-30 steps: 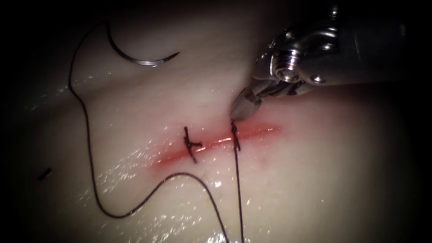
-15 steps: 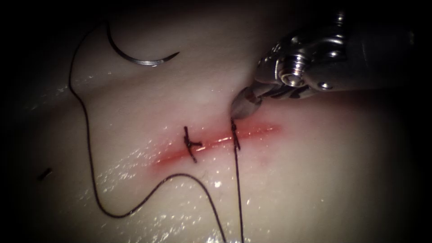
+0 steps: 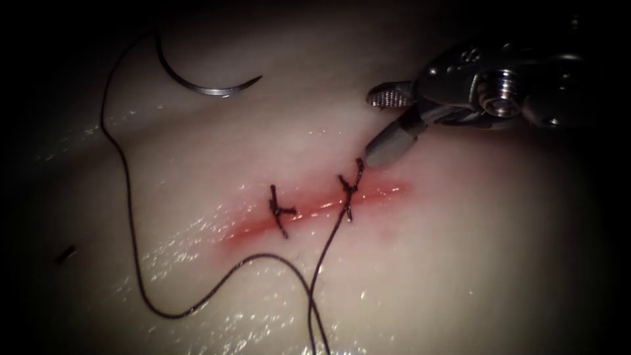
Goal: Wound Closure
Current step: Wrap the suture counter-clockwise once around the right tool.
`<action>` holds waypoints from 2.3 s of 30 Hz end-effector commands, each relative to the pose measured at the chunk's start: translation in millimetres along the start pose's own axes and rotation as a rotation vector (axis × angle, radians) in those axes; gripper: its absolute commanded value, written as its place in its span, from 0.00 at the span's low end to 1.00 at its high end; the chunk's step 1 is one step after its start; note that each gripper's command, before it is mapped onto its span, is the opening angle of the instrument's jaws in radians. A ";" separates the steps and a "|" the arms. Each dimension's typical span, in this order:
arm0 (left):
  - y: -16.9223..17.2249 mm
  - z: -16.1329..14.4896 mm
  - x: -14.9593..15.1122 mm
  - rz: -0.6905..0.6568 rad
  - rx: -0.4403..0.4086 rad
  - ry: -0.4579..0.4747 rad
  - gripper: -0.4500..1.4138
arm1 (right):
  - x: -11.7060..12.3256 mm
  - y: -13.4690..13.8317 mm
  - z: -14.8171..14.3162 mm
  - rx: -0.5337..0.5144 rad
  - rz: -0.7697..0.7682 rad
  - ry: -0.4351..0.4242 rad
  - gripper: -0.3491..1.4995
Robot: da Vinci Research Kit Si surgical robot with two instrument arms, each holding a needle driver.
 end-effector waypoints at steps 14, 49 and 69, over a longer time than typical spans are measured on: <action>-8.4 -5.6 3.2 0.222 0.007 -0.052 0.00 | -0.1 -2.9 2.1 0.140 -0.240 0.438 0.00; -16.9 -14.7 -4.3 0.360 -0.101 0.111 0.00 | 2.6 -9.5 9.7 0.521 -0.334 0.931 0.00; -12.8 -17.1 -9.9 0.273 -0.132 0.098 0.00 | 1.4 -5.6 3.1 0.481 -0.158 1.090 0.00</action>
